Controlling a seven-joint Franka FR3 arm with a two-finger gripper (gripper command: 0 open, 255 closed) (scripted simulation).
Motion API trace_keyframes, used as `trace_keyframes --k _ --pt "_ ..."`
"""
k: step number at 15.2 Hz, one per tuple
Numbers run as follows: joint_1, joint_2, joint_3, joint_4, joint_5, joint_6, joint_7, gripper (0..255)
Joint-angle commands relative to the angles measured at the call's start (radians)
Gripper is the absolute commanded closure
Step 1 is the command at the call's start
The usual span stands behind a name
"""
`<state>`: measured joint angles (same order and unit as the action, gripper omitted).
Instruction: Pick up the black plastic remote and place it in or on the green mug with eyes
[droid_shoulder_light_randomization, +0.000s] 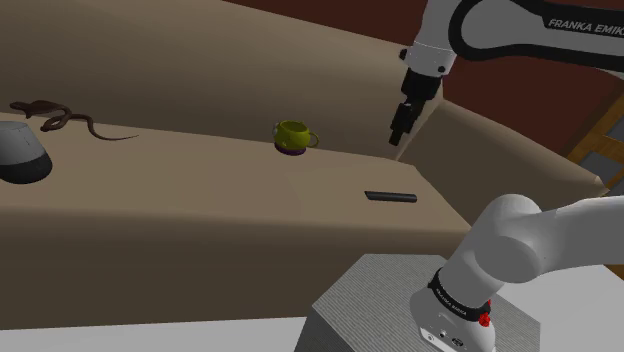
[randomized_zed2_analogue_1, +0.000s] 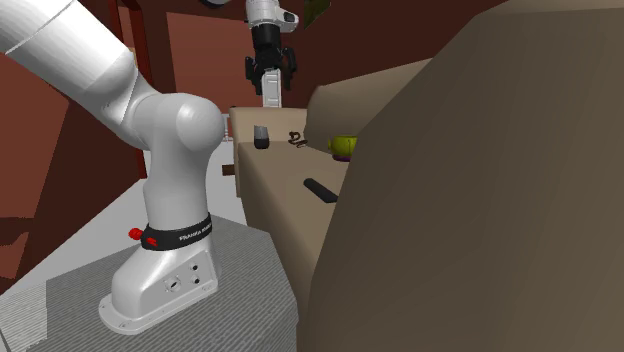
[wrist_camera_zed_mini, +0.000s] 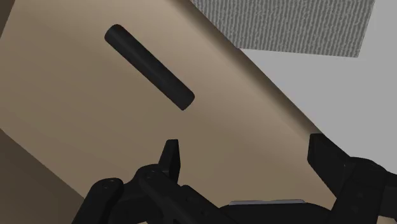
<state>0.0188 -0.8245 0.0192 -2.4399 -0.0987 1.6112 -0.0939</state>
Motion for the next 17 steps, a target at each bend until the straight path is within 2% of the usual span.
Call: trace_keyframes --k 1,10,17 --pt "0.000 0.000 0.000 0.000 0.000 0.000 0.000 0" --pt "0.021 -0.080 -0.221 -0.286 -0.160 0.248 -0.374 0" --pt "0.010 0.020 -0.442 -0.404 -0.319 0.501 -0.674 0"
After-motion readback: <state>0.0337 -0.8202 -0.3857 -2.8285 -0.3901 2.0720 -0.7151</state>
